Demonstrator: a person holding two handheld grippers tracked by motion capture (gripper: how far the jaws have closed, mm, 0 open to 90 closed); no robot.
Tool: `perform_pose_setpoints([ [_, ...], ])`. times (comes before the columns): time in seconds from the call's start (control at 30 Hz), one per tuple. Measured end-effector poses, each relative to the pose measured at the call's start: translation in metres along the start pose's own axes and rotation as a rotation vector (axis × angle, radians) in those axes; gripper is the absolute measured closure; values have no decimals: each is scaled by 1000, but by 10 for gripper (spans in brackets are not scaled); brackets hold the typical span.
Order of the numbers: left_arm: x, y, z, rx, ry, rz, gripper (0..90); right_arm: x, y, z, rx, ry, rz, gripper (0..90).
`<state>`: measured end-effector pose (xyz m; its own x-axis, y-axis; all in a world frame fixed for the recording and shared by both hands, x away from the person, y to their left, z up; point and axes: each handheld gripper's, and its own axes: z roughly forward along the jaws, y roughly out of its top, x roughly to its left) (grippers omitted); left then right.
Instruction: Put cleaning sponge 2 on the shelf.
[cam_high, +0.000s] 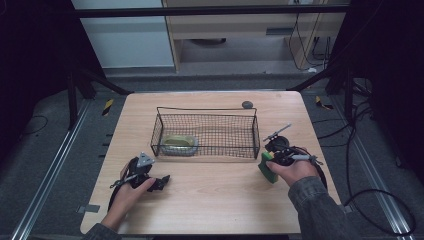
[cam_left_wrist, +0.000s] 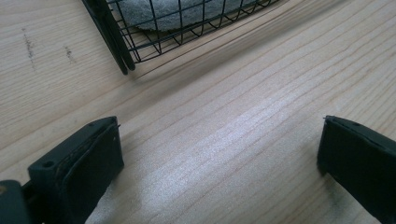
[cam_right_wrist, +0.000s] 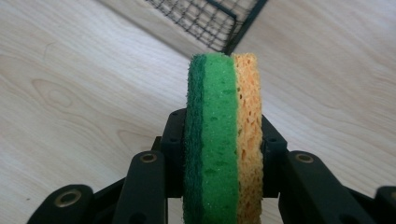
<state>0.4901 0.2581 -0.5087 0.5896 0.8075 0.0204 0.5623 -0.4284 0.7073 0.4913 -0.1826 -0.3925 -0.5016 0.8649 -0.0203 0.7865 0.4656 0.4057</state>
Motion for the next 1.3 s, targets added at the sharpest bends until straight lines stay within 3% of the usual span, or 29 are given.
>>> perform_pose_setpoints([
  [0.37, 0, 0, 0, -2, -5, 0, 0, -25, 16, -16, -60, -41, -15, 640],
  [0.7, 0, 0, 0, -3, -4, 0, 0, -40, 50, -45, -127, -87, -9, 640],
  [1.3, 0, 0, 0, -1, -3, 0, 0, -49, 100, -75, -197, -108, -12, 641],
])
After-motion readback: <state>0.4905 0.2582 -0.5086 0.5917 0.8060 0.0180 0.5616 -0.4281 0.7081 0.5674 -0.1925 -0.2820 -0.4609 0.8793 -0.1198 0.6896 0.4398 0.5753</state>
